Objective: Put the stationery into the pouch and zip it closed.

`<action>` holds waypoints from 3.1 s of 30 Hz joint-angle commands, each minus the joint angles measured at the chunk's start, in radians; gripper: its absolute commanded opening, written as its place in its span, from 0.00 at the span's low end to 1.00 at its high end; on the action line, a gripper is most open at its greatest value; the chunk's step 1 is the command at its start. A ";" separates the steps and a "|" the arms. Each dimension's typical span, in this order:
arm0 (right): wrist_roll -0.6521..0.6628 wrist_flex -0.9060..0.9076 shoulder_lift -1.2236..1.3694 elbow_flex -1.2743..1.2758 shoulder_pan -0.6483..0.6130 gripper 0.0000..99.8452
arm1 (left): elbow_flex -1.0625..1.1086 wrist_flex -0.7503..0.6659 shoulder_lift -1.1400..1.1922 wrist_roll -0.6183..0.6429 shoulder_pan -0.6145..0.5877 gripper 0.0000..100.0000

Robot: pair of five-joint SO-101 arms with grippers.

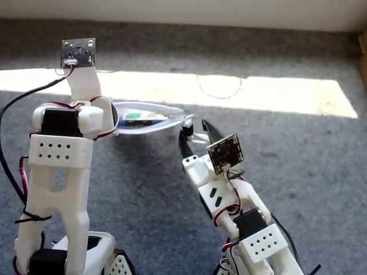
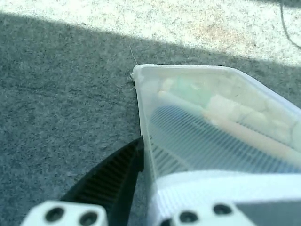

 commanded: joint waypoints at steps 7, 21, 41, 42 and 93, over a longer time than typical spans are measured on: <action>0.009 -0.337 0.349 -0.018 0.007 0.20 | 0.002 -0.014 0.012 0.008 0.019 0.01; 0.011 -0.380 0.249 0.012 0.007 0.13 | 0.002 -0.014 0.016 0.003 0.019 0.01; 0.011 -0.363 0.194 0.039 0.005 0.12 | 0.004 -0.008 0.018 0.003 0.019 0.01; 0.011 -0.363 0.194 0.041 0.005 0.11 | 0.005 -0.008 0.018 0.003 0.019 0.01; 0.137 0.840 -0.440 -0.226 -0.154 0.01 | -0.134 -0.215 0.015 -0.288 0.406 0.26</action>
